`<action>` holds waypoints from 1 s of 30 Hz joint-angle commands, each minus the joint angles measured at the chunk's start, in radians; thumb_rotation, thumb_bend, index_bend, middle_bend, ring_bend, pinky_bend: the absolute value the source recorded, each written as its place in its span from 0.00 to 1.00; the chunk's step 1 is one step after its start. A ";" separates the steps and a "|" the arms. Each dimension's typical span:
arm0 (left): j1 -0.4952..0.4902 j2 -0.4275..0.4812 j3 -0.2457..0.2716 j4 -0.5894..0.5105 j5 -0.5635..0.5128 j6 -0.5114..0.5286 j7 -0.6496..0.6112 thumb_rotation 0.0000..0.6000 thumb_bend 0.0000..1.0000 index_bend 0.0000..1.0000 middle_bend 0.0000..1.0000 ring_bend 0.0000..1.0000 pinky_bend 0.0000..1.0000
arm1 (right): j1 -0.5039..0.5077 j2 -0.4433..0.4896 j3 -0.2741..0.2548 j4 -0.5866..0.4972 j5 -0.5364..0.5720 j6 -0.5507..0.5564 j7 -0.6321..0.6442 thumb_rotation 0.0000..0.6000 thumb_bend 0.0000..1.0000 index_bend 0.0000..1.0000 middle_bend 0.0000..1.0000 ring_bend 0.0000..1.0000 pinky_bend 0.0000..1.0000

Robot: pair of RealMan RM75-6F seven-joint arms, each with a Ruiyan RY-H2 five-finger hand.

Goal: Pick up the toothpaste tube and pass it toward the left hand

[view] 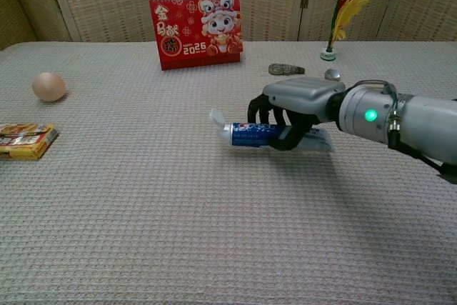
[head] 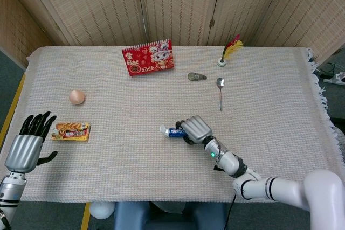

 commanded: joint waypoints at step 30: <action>-0.320 -0.013 -0.071 -0.076 0.035 -0.289 -0.393 1.00 0.23 0.12 0.07 0.05 0.00 | 0.325 0.215 0.045 -0.237 0.168 -0.159 -0.092 1.00 0.81 0.51 0.50 0.60 0.51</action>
